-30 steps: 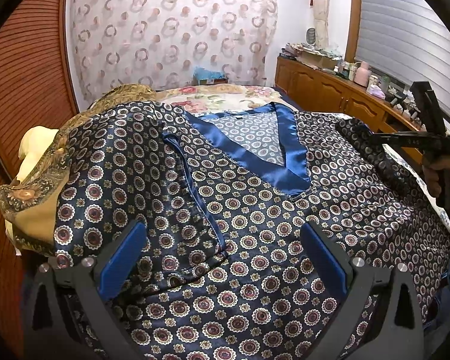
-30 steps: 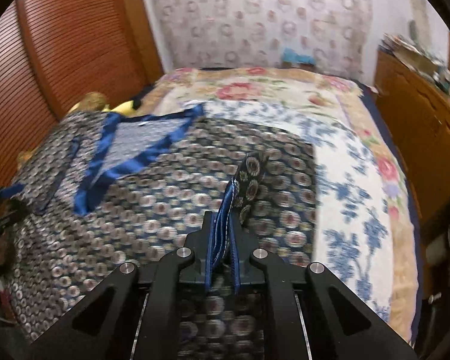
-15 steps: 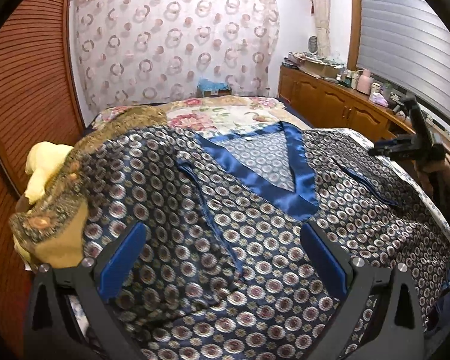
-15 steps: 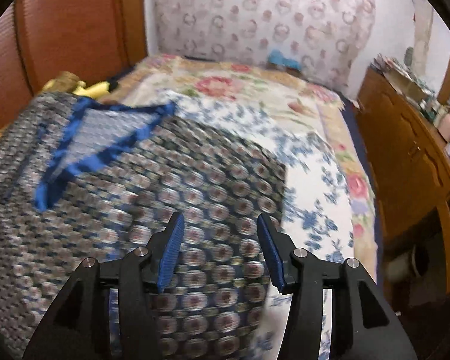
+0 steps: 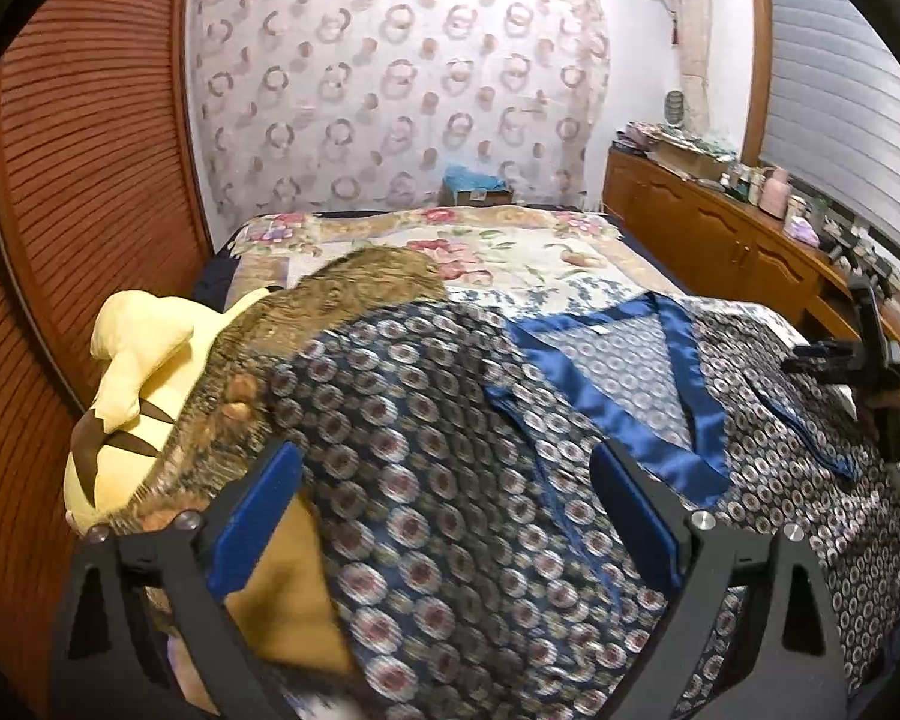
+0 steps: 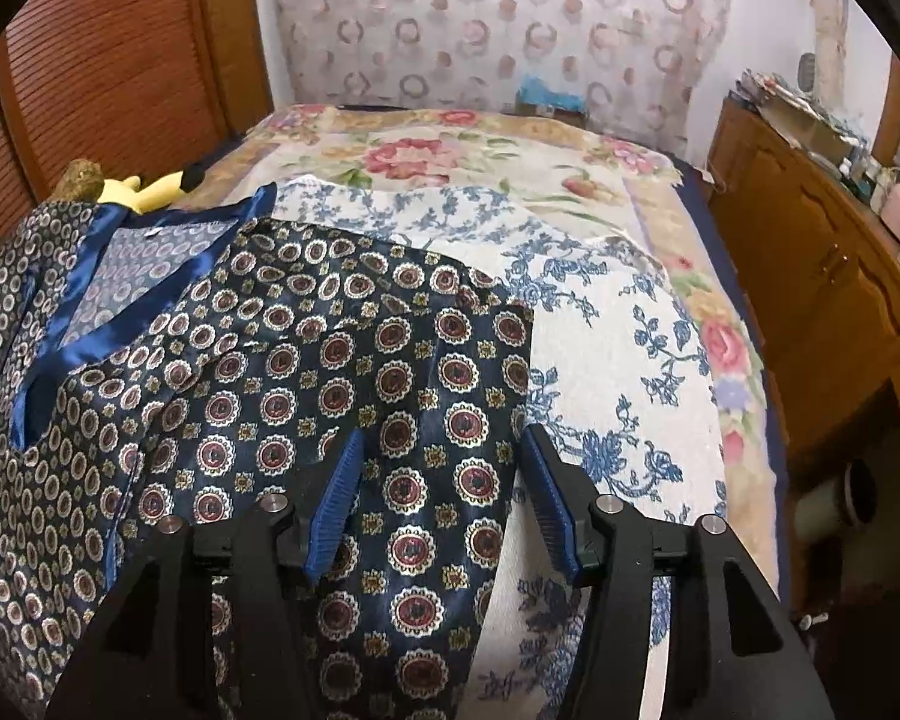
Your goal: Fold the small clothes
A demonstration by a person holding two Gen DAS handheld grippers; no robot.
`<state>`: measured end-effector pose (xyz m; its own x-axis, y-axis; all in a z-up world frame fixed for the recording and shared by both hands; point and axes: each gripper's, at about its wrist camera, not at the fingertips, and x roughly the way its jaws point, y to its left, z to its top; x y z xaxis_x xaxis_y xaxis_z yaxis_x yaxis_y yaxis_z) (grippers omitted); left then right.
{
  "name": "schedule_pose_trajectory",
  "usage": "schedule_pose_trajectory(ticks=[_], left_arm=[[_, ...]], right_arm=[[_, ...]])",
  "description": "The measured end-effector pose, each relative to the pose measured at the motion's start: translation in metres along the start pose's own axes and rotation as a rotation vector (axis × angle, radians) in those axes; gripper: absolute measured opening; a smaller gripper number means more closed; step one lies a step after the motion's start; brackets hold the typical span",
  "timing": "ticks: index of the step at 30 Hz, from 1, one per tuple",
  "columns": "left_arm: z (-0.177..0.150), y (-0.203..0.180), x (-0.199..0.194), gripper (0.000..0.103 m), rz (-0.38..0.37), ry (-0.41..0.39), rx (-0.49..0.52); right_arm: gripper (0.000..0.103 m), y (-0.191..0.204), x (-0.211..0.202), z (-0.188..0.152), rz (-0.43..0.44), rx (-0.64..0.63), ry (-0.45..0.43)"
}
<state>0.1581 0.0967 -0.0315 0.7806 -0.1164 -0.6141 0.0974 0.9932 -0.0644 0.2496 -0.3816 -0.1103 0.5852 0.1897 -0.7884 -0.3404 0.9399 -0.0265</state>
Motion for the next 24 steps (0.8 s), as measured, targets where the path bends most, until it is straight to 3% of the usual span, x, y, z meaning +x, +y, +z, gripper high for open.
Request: schedule_pose_trajectory(ticks=[7,13,18,24], left_arm=[[0.009,0.046,0.026,0.085,0.009,0.047,-0.091],[0.01,0.07,0.049,0.068,0.023,0.106,-0.137],[0.008,0.076,0.062,0.061,-0.025,0.142,-0.17],[0.006,0.078,0.074,0.061,-0.022,0.183,-0.181]], right_arm=[[0.066,0.002,0.003,-0.001,0.015,-0.005,0.004],[0.069,0.007,0.006,0.001,0.015,-0.018,0.009],[0.069,0.006,0.006,0.0,0.018,-0.019,0.006],[0.07,0.006,0.006,0.0,0.017,-0.019,0.006]])
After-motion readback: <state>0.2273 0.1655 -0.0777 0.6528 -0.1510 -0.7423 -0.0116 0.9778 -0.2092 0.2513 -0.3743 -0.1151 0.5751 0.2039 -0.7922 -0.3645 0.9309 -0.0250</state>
